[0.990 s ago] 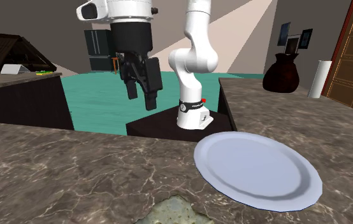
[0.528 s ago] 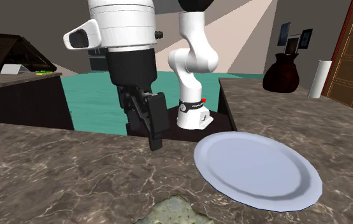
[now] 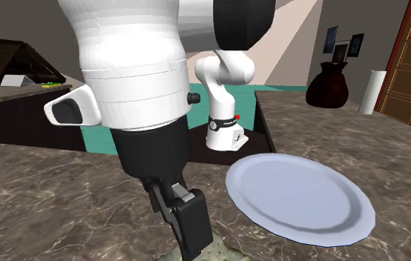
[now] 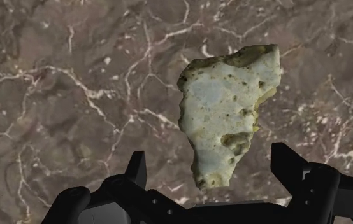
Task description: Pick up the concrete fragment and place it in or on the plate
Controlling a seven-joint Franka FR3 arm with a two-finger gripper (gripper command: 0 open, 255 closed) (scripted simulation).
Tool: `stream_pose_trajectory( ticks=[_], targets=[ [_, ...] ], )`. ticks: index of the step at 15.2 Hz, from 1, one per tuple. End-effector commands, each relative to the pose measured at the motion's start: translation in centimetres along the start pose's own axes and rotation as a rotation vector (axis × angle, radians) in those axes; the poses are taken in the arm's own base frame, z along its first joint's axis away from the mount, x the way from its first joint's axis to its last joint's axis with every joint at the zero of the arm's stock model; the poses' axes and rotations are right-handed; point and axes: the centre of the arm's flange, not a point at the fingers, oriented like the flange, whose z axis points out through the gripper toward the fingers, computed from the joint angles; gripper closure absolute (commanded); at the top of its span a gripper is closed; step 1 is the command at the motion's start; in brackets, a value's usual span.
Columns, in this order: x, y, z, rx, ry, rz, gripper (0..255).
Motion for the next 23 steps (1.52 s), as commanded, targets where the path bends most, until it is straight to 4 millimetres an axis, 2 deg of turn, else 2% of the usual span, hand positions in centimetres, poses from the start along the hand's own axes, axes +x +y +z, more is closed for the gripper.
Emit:
stream_pose_trajectory(
  ticks=[1,2,9,17,18,23],
  targets=[
    [1.2,-2.0,1.5,0.004,-0.005,0.006,0],
    [1.3,-2.0,1.5,0.004,-0.005,0.006,0],
    [1.2,-2.0,5.5,0.004,-0.005,0.006,0],
    [1.2,-2.0,5.5,0.004,-0.005,0.006,0],
    [1.2,-2.0,5.5,0.004,-0.005,0.006,255],
    [1.2,-2.0,5.5,0.004,-0.005,0.006,255]
  ],
)
